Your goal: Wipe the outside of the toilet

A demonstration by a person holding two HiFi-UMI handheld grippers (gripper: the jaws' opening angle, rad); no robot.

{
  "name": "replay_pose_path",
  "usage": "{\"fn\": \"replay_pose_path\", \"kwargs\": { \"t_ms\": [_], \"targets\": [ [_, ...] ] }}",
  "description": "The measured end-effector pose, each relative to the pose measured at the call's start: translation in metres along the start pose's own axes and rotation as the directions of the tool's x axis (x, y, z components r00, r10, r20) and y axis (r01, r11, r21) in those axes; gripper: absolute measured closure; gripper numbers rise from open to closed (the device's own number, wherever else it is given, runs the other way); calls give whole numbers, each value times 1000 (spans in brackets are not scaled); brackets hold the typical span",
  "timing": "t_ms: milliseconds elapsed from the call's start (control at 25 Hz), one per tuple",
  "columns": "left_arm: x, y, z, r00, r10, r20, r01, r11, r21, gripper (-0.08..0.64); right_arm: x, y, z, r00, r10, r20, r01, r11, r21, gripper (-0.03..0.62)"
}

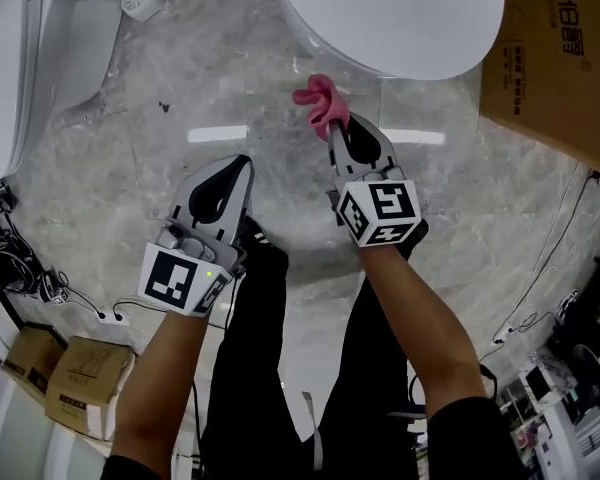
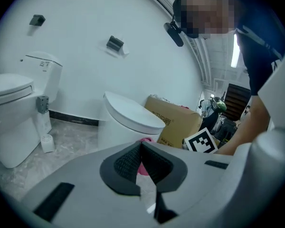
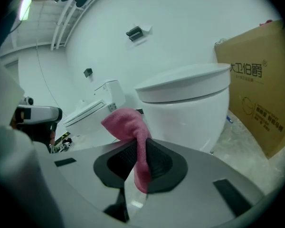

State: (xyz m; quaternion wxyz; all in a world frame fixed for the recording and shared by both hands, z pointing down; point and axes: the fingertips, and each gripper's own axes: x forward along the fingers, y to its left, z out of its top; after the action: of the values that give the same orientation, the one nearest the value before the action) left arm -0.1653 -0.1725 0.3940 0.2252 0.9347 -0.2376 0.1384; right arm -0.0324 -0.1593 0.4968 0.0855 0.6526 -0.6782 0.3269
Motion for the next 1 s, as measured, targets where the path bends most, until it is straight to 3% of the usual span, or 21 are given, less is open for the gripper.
{"fn": "replay_pose_path", "kwargs": {
  "t_ms": [120, 360, 560, 640, 760, 1000],
  "targets": [
    [-13, 21, -5, 1000, 18, 9, -18, 1000, -9, 546, 45, 19, 4, 1000, -19, 21, 18, 998, 58, 523],
    [-26, 40, -23, 1000, 18, -4, -18, 999, -32, 546, 120, 16, 21, 989, -143, 49, 134, 979, 154, 523],
    [-29, 34, -34, 1000, -4, -27, 3, 999, -37, 546, 134, -2, 18, 970, -240, 36, 215, 919, 330, 523],
    [-27, 30, -35, 999, -14, -33, 13, 999, -37, 546, 131, -8, 17, 965, -259, 35, 230, 904, 360, 523],
    [-25, 21, -36, 999, -23, -42, 22, 999, -40, 546, 123, -12, 14, 968, -250, 30, 224, 910, 349, 523],
    [-4, -12, -38, 997, -46, -62, 45, 999, -21, 546, 93, -27, 6, 986, -164, 9, 157, 957, 246, 523]
  ]
}}
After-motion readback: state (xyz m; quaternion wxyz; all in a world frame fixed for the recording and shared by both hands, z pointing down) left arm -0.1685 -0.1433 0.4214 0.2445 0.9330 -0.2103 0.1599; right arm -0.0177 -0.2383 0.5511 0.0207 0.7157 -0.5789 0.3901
